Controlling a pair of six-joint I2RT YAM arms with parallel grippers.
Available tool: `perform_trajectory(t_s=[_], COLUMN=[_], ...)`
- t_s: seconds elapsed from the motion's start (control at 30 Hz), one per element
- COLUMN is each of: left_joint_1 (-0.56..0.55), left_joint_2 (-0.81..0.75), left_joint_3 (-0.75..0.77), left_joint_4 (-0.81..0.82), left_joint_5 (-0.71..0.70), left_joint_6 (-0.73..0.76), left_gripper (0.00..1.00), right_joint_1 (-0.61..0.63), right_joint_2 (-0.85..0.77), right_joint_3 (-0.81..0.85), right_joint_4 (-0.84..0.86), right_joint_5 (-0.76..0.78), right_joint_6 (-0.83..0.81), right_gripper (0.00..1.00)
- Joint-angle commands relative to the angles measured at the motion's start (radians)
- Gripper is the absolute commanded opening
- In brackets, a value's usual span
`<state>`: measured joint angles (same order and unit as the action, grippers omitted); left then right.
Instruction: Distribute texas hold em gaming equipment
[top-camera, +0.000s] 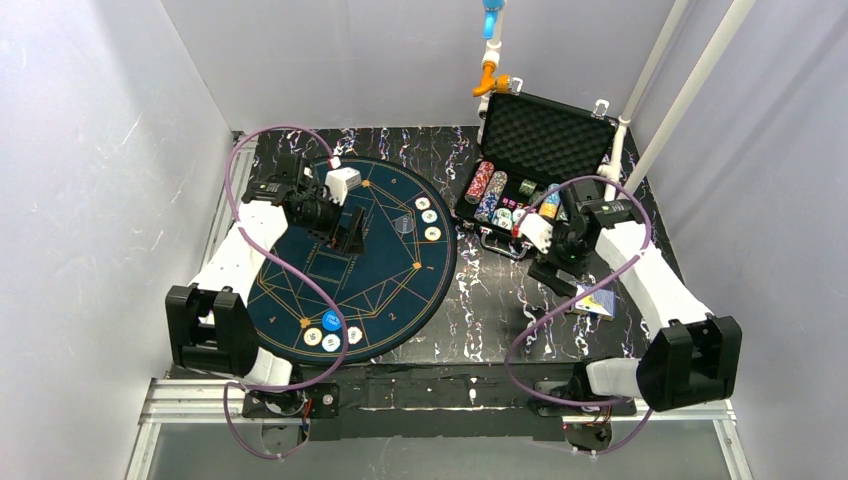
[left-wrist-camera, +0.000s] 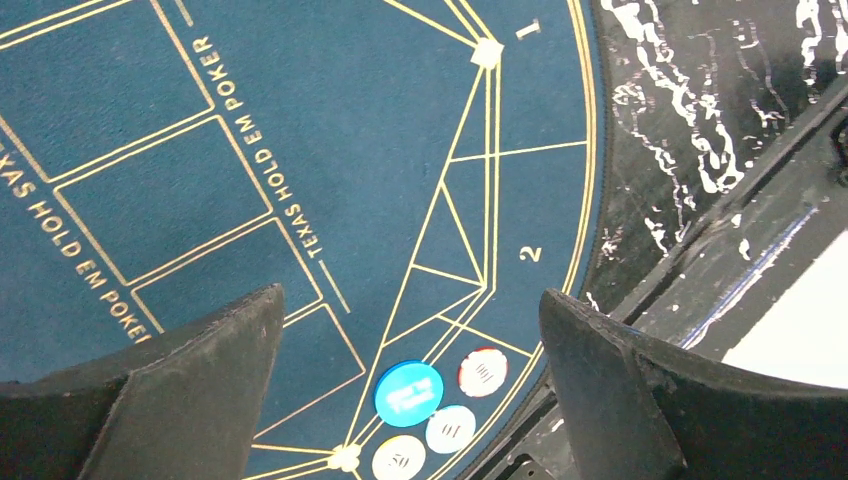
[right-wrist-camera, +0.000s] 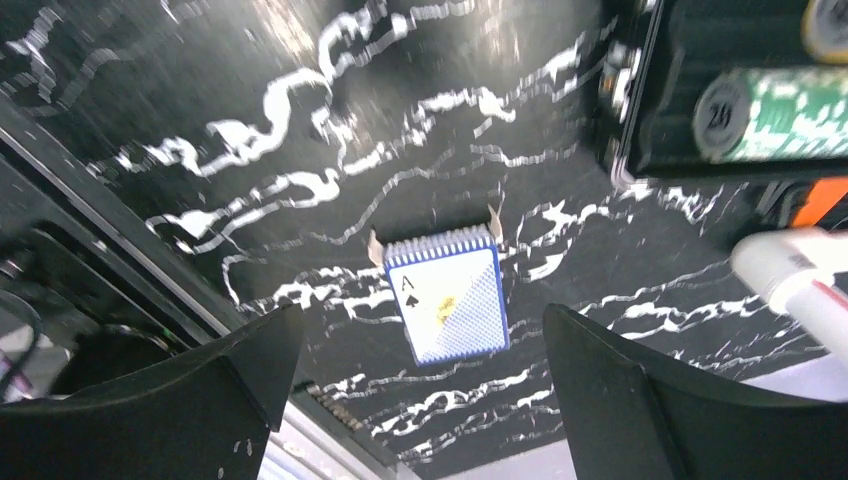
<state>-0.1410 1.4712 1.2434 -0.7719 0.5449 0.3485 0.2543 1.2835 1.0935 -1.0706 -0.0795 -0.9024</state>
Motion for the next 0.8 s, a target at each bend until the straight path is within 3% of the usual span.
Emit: perform_trajectory(t_s=[0.0, 0.23, 0.53, 0.77], left_joint_1=[-0.026, -0.057, -0.071, -0.071], left_joint_2=[-0.012, 0.028, 0.032, 0.027], left_joint_3=[-0.006, -0.005, -0.018, -0.021], left_joint_4=[-0.025, -0.004, 0.020, 0.020], left_joint_5=[0.115, 0.111, 0.087, 0.082], left_joint_6=[0.010, -0.026, -0.038, -0.043], left_gripper=[0.98, 0.98, 0.98, 0.98], right_joint_1=[-0.130, -0.384, -0.414, -0.414], right_joint_2=[0.043, 0.138, 0.220, 0.230], right_joint_3=[-0.035, -0.077, -0.142, -0.236], right_joint_4=[-0.039, 0.024, 0.047, 0.175], right_joint_5=[0.052, -0.057, -0.088, -0.070], right_joint_6=[-0.295, -0.567, -0.673, -0.694], right_gripper=[0.98, 0.98, 0.98, 0.98])
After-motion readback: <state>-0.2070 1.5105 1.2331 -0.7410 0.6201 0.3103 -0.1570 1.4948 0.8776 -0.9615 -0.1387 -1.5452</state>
